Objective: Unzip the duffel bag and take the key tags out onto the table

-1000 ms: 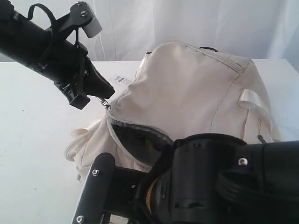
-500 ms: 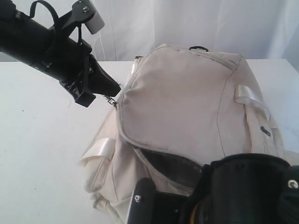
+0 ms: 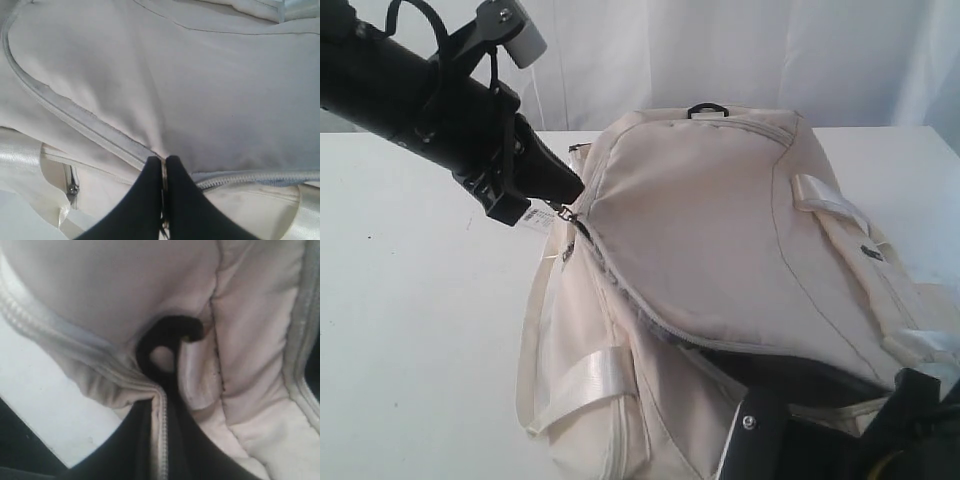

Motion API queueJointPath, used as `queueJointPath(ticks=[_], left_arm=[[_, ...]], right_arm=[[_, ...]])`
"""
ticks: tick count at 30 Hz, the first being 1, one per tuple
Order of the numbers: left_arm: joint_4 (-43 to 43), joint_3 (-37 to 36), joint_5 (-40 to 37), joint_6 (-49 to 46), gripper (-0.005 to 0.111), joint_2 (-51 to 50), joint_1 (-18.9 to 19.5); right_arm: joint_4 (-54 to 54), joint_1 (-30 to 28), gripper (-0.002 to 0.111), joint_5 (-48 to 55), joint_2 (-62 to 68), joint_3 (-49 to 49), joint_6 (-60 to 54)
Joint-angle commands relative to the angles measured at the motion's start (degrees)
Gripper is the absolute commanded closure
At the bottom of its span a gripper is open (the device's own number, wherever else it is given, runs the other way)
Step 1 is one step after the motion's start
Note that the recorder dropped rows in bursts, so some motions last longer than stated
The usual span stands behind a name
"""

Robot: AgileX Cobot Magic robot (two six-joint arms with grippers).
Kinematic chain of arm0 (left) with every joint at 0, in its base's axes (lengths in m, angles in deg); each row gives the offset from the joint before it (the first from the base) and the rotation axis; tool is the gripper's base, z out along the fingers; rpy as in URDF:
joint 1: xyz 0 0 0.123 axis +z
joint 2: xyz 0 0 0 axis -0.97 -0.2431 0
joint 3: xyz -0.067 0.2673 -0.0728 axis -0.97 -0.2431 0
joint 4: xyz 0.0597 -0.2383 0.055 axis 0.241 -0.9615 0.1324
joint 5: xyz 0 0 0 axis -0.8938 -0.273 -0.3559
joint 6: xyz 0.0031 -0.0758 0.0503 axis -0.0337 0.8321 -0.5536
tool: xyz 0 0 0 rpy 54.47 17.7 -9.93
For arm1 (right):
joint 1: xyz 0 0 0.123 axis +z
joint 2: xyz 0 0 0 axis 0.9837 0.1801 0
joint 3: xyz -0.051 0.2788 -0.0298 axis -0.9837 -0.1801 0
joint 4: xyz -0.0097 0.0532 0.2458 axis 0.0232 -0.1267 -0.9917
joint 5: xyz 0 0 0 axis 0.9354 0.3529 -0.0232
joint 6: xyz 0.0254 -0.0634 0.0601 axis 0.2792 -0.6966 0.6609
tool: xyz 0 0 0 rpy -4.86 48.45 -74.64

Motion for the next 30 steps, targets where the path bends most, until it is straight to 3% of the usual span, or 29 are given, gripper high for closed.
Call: queueJointPath(ticks=[1, 5, 8, 17, 21, 26, 30], left_arm=[[0.5, 0.2, 2.7, -0.2, 0.107, 0.8, 0.7], [0.5, 0.2, 2.5, -0.2, 0.107, 0.8, 0.7], [0.5, 0.2, 2.1, -0.2, 0.107, 0.8, 0.7], [0.3, 0.2, 1.3, -0.2, 0.107, 0.8, 0.7], [0.3, 0.2, 0.7, -0.2, 0.107, 0.8, 0.7], [-0.1, 0.2, 0.7, -0.2, 0.107, 0.8, 0.7], [-0.1, 0.2, 0.5, -0.1, 0.107, 0.8, 0.7]], right_arm=[[0.2, 0.0, 0.096, 8.2, -2.8, -0.1, 5.1], [-0.7, 0.0, 0.061, 8.2, -5.5, 3.0, 6.8], [-3.6, 0.0, 0.044, 8.2, -7.1, 5.7, 7.6], [-8.0, 0.0, 0.043, 2.5, -11.8, 13.3, 6.0], [-7.4, 0.0, 0.043, -4.5, -13.3, 15.3, 5.2], [-2.3, 0.0, 0.043, -21.3, -11.8, 14.3, -6.5], [7.0, 0.0, 0.043, -26.6, -7.2, 13.8, -5.4]])
